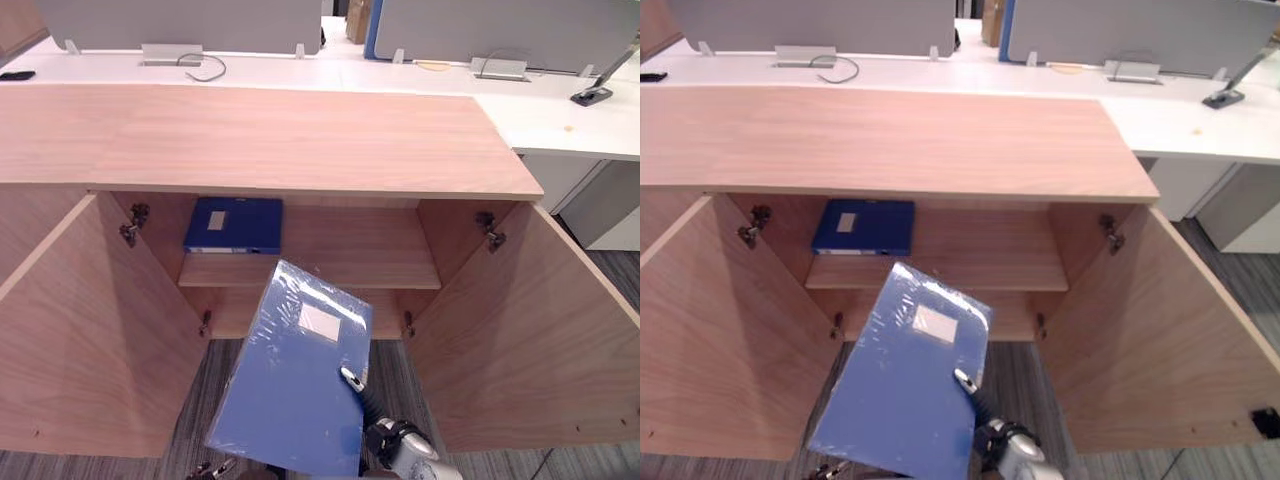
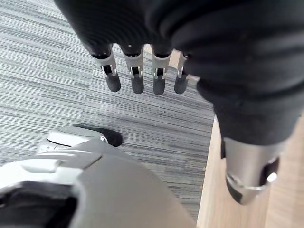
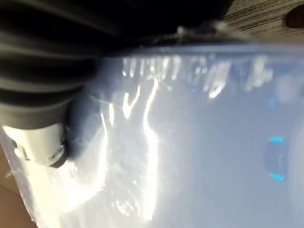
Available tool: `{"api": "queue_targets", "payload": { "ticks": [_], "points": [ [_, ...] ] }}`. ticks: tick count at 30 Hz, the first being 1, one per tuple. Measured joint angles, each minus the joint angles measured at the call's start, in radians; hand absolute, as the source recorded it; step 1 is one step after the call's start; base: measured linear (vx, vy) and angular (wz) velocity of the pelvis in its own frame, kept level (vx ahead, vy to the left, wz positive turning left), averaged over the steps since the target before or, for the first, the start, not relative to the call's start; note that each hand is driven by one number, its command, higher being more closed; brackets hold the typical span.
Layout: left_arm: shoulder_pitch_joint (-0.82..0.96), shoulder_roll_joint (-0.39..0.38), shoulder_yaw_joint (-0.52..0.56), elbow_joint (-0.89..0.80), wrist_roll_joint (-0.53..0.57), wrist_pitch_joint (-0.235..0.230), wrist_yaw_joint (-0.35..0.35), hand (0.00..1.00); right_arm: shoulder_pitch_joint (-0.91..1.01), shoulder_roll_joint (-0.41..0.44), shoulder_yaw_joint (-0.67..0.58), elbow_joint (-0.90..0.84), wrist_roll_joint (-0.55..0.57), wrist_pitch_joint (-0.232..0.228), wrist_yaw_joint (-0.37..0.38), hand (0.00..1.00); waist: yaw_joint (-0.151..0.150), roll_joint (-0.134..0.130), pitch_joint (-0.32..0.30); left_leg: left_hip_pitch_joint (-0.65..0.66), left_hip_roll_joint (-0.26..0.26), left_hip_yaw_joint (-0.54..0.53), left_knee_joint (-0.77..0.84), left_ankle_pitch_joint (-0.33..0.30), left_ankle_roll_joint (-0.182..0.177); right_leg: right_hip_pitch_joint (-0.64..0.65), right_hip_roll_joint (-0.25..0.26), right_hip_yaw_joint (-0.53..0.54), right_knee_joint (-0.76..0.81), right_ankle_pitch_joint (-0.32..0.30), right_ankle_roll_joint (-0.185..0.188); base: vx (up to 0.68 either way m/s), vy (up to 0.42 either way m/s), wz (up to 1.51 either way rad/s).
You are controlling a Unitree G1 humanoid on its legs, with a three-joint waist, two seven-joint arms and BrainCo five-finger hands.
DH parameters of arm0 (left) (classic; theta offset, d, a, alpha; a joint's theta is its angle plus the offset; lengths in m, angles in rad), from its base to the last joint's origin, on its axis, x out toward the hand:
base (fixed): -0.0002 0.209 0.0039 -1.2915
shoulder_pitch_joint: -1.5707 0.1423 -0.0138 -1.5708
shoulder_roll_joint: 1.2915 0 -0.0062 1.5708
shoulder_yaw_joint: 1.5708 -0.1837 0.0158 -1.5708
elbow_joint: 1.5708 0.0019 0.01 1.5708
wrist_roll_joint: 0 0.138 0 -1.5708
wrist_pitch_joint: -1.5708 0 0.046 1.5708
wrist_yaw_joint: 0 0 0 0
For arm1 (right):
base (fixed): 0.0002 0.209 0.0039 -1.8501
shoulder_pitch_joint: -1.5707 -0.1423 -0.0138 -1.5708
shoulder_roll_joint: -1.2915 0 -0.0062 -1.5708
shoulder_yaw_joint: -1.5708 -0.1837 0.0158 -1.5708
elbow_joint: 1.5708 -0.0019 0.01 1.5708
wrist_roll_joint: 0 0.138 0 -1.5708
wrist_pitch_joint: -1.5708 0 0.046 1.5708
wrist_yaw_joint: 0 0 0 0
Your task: Walk over to the cabinet, pick up the folder, carry it to the office cabinet, place the folder inside the office cabinet, then close the office cabinet door
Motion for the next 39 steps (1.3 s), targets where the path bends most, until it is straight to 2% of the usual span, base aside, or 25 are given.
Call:
{"api": "queue_targets", "payload": {
  "ticks": [1,3,5,6,7,8,9,10,11,12,13,14,16,20,22,25,28,31,32,34,35,36,37,38,39],
  "points": [
    [0.001,-0.002,-0.009,-0.011,0.0,-0.001,0.003,0.0,-0.002,-0.002,-0.001,0.002,0.014,0.0,0.0,1.0,-0.001,0.012,-0.006,-0.026,0.026,-0.018,0.1,-0.059,-0.013,0.041,0.025,-0.023,-0.025,0.0,-0.001,0.26,-0.055,0.28],
    [-0.003,0.0,-0.017,-0.022,-0.001,-0.002,0.008,0.0,-0.003,-0.002,-0.013,0.002,0.033,-0.001,-0.001,1.0,0.001,0.018,-0.009,-0.068,0.044,-0.024,0.232,-0.094,-0.04,0.089,0.048,-0.045,-0.049,-0.003,-0.005,0.21,-0.061,0.32],
    [-0.009,-0.004,-0.029,-0.052,-0.001,-0.003,0.014,0.0,-0.013,-0.017,-0.015,0.002,0.035,-0.002,-0.007,1.0,0.006,0.028,-0.009,-0.128,0.072,0.007,0.398,-0.096,-0.045,0.12,0.059,-0.047,-0.053,-0.004,-0.013,0.15,-0.045,0.15],
    [-0.012,-0.011,-0.039,-0.064,-0.001,-0.004,0.021,0.0,-0.018,-0.032,-0.015,0.002,0.034,-0.002,-0.011,1.0,0.014,0.044,-0.002,-0.15,0.106,0.062,0.482,-0.095,-0.047,0.147,0.07,-0.047,-0.054,-0.01,-0.021,0.14,-0.021,-0.05],
    [-0.017,-0.012,-0.052,-0.066,-0.001,-0.004,0.024,0.0,-0.014,-0.042,-0.015,0.002,0.032,-0.002,-0.018,1.0,0.021,0.054,0.002,-0.152,0.127,0.106,0.531,-0.075,-0.078,0.173,0.07,-0.046,-0.059,-0.011,-0.023,0.14,-0.026,-0.06],
    [-0.016,-0.012,-0.051,-0.067,-0.001,-0.006,0.024,0.0,-0.013,-0.045,-0.016,0.003,0.031,-0.001,-0.023,1.0,0.026,0.053,0.004,-0.155,0.128,0.121,0.559,-0.051,-0.102,0.182,0.06,-0.045,-0.058,-0.012,-0.026,0.12,-0.026,-0.06],
    [-0.02,-0.013,-0.051,-0.07,-0.003,-0.009,0.026,0.0,-0.014,-0.052,-0.017,0.003,0.029,-0.002,-0.029,1.0,0.031,0.045,0.012,-0.165,0.128,0.14,0.588,-0.043,-0.101,0.196,0.041,-0.042,-0.057,-0.013,-0.029,0.08,-0.006,-0.14],
    [-0.019,-0.025,-0.052,-0.077,-0.005,-0.016,0.03,0.0,-0.022,-0.065,-0.021,0.0,0.029,-0.004,-0.031,1.0,0.033,0.062,0.021,-0.174,0.137,0.145,0.557,-0.112,-0.089,0.2,0.026,-0.035,-0.056,-0.017,-0.035,0.08,0.03,-0.22],
    [-0.021,-0.036,-0.052,-0.078,-0.005,-0.019,0.03,0.0,-0.03,-0.071,-0.029,0.0,0.028,-0.004,-0.032,1.0,0.034,0.084,0.029,-0.171,0.147,0.134,0.489,-0.11,-0.099,0.199,0.027,-0.03,-0.054,-0.018,-0.037,0.05,0.061,-0.2],
    [-0.021,-0.043,-0.054,-0.078,-0.005,-0.021,0.03,0.0,-0.03,-0.071,-0.039,-0.001,0.027,-0.004,-0.032,1.0,0.034,0.102,0.029,-0.167,0.154,0.121,0.423,-0.088,-0.096,0.196,0.031,-0.026,-0.054,-0.02,-0.038,0.05,0.126,-0.15],
    [-0.018,-0.059,-0.064,-0.076,-0.005,-0.022,0.03,0.0,-0.032,-0.076,-0.051,-0.002,0.028,-0.004,-0.032,1.0,0.035,0.134,0.024,-0.156,0.16,0.096,0.314,-0.012,-0.09,0.187,0.041,-0.023,-0.054,-0.025,-0.034,0.06,0.166,-0.09],
    [-0.023,-0.056,-0.071,-0.076,-0.005,-0.025,0.031,0.0,-0.041,-0.072,-0.056,-0.007,0.028,-0.003,-0.04,1.0,0.039,0.134,0.029,-0.104,0.125,0.064,0.198,-0.019,-0.087,0.165,0.026,-0.017,-0.052,-0.039,-0.018,0.05,0.17,-0.01],
    [-0.028,-0.055,-0.072,-0.074,-0.005,-0.026,0.031,0.0,-0.043,-0.071,-0.053,-0.009,0.025,-0.003,-0.039,1.0,0.046,0.127,0.035,-0.089,0.094,0.058,0.127,0.013,-0.068,0.145,0.002,-0.017,-0.05,-0.041,-0.015,-0.02,0.135,0.1],
    [0.002,-0.058,-0.057,-0.057,-0.005,-0.026,0.03,0.0,-0.049,-0.051,-0.051,0.003,0.016,-0.003,-0.038,1.0,0.056,0.117,0.039,-0.032,0.08,0.068,0.034,0.058,-0.059,0.145,-0.005,-0.005,-0.04,-0.041,-0.014,-0.05,0.021,-0.08],
    [0.013,-0.059,-0.038,-0.034,-0.001,-0.025,0.03,0.0,-0.043,-0.045,-0.053,0.014,0.016,-0.003,-0.037,1.0,0.052,0.11,0.025,0.03,0.073,0.08,-0.106,0.128,-0.062,0.124,-0.005,0.021,-0.035,-0.041,-0.014,-0.04,-0.047,-0.28],
    [0.023,-0.058,-0.038,-0.033,0.008,-0.024,0.029,0.0,-0.037,-0.045,-0.056,0.069,0.017,-0.004,-0.036,1.0,0.045,0.106,0.005,0.079,0.069,0.067,-0.226,0.18,-0.061,0.096,0.005,0.043,-0.025,-0.041,-0.014,-0.01,-0.022,-0.27],
    [0.024,-0.048,-0.043,-0.036,0.008,-0.024,0.023,0.0,-0.019,-0.045,-0.053,0.089,0.016,-0.003,-0.037,1.0,0.039,0.087,-0.003,0.08,0.061,0.076,-0.234,0.173,-0.06,0.075,0.001,0.065,-0.005,-0.049,-0.004,0.01,0.021,-0.16],
    [0.02,-0.035,-0.07,-0.038,0.008,-0.024,0.018,0.0,-0.03,-0.044,-0.044,0.089,0.006,-0.002,-0.037,1.0,0.042,0.076,0.0,0.089,0.039,0.088,-0.227,0.15,-0.036,0.027,-0.009,0.098,0.086,-0.075,0.019,0.01,0.037,-0.31],
    [0.02,-0.034,-0.075,-0.038,0.008,-0.024,0.018,0.0,-0.031,-0.044,-0.042,0.089,0.006,-0.002,-0.037,1.0,0.041,0.076,0.0,0.094,0.036,0.088,-0.223,0.144,-0.033,0.022,-0.01,0.1,0.11,-0.078,0.023,0.02,0.054,-0.38],
    [0.02,-0.025,-0.097,-0.04,0.008,-0.024,0.017,0.0,-0.04,-0.042,-0.034,0.088,-0.019,-0.003,-0.037,1.0,0.041,0.074,0.002,0.097,0.039,0.108,-0.158,0.116,-0.028,-0.035,0.001,0.107,0.261,-0.08,0.03,0.0,0.058,-0.29],
    [0.02,-0.024,-0.103,-0.041,0.008,-0.025,0.017,0.0,-0.044,-0.04,-0.033,0.088,-0.048,-0.003,-0.037,1.0,0.039,0.075,0.004,0.109,0.051,0.115,-0.12,0.084,-0.016,-0.044,0.003,0.087,0.321,-0.071,0.045,-0.02,0.059,-0.17],
    [0.02,-0.024,-0.105,-0.041,0.007,-0.025,0.017,0.0,-0.045,-0.04,-0.033,0.088,-0.057,-0.003,-0.037,1.0,0.036,0.079,0.004,0.115,0.057,0.116,-0.111,0.073,-0.008,-0.049,0.005,0.079,0.341,-0.067,0.054,-0.05,0.082,-0.1],
    [0.025,-0.021,-0.108,-0.041,0.006,-0.024,0.007,0.0,-0.044,-0.032,-0.033,0.084,-0.076,-0.003,-0.035,1.0,0.034,0.085,-0.001,0.112,0.068,0.112,-0.091,0.057,-0.006,-0.043,0.005,0.043,0.299,-0.078,0.038,-0.05,0.052,-0.04],
    [0.025,-0.013,-0.108,-0.042,0.006,-0.025,0.001,0.0,-0.046,-0.027,-0.035,0.078,-0.088,-0.004,-0.035,1.0,0.035,0.065,-0.003,0.102,0.062,0.117,-0.075,0.051,-0.015,-0.04,0.0,0.033,0.244,-0.057,0.026,-0.09,0.017,-0.03],
    [0.019,0.003,-0.106,-0.047,0.008,-0.025,-0.006,0.0,-0.053,-0.019,-0.034,0.066,-0.095,-0.005,-0.034,1.0,0.038,0.038,0.008,0.074,0.05,0.119,-0.034,0.026,-0.028,-0.023,-0.018,0.014,0.18,-0.063,0.018,-0.06,-0.039,-0.09]
  ]
}}
